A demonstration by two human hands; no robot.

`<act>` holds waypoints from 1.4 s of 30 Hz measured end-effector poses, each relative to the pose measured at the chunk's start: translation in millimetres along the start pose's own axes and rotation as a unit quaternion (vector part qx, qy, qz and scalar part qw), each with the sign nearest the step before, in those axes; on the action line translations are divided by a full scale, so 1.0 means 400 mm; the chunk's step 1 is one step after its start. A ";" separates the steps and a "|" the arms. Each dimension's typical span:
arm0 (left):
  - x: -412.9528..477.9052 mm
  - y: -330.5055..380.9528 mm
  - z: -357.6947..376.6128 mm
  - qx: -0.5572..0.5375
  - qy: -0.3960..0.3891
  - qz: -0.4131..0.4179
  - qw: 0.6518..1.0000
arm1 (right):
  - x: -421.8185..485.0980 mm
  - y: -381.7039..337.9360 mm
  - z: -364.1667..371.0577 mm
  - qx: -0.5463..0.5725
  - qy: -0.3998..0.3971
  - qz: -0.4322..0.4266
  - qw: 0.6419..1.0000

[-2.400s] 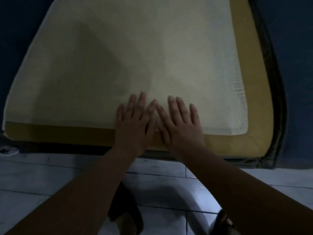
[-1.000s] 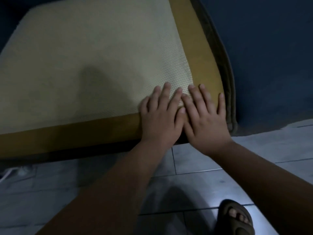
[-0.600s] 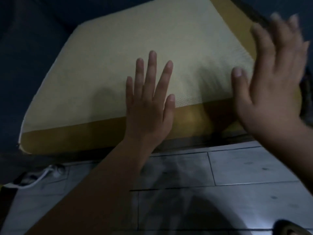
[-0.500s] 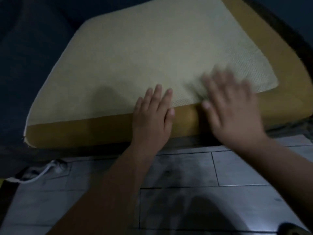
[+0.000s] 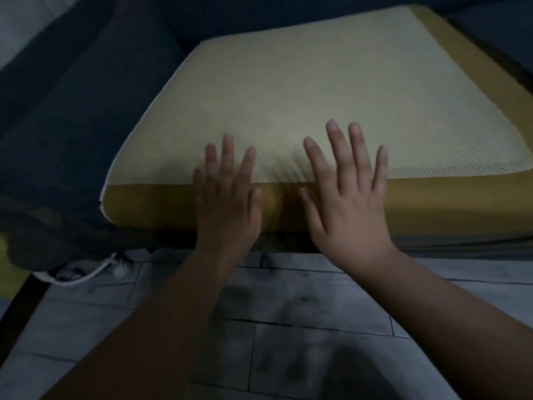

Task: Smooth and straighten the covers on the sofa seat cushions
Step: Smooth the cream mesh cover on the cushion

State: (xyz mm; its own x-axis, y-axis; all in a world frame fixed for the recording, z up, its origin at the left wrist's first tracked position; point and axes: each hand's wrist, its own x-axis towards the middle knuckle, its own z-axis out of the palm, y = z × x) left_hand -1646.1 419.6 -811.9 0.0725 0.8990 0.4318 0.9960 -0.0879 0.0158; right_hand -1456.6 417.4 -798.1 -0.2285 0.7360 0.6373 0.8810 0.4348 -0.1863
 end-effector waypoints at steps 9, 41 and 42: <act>-0.015 -0.133 0.070 -0.009 -0.189 -0.087 0.978 | -0.034 -0.048 0.167 -0.145 -0.208 -0.061 0.965; -0.032 0.045 0.010 -0.170 -0.279 0.052 0.944 | -0.046 0.029 -0.006 -0.076 -0.397 0.017 0.915; -0.021 0.046 -0.014 -0.179 -0.287 0.049 0.940 | -0.029 0.022 -0.028 -0.069 -0.407 0.022 0.910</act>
State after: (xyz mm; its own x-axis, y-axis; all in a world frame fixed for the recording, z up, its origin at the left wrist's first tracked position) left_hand -1628.6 408.2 -810.1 0.2811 0.9535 -0.1090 0.9091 -0.2281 0.3487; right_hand -1441.6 406.7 -798.7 -0.3725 0.9167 -0.1449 0.9280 0.3667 -0.0661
